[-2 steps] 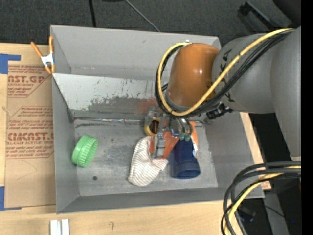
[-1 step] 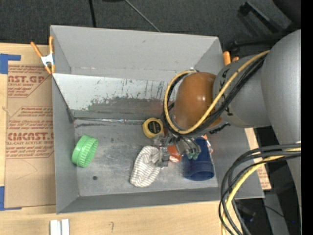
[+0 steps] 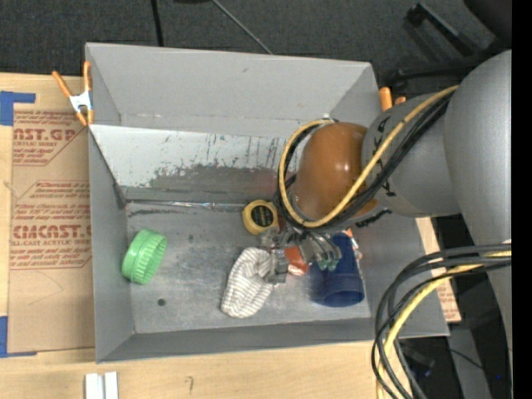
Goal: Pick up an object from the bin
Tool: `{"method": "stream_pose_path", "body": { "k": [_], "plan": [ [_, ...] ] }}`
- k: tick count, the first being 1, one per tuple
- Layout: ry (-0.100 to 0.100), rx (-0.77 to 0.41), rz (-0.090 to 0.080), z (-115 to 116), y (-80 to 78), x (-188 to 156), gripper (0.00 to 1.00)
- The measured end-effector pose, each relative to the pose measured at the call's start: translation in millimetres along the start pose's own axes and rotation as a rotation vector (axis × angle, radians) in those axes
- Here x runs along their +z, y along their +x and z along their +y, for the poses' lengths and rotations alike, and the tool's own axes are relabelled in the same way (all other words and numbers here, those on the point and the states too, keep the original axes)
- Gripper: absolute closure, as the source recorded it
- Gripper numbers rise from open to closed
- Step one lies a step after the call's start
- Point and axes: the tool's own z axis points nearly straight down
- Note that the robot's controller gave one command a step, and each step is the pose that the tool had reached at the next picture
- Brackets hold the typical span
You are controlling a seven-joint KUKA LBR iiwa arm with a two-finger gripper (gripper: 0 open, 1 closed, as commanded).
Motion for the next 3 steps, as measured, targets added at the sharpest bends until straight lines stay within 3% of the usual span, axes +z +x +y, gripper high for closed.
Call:
{"method": "stream_pose_path", "body": {
  "k": [1, 2, 3],
  "plan": [
    [0.000, 0.006, -0.002, 4.8, 5.8, -119.2, 1.00],
    [0.000, 0.006, -0.002, 4.9, 5.8, -119.1, 1.00],
    [0.001, -0.010, 0.001, 5.3, -4.2, -153.3, 1.00]
  ]
}}
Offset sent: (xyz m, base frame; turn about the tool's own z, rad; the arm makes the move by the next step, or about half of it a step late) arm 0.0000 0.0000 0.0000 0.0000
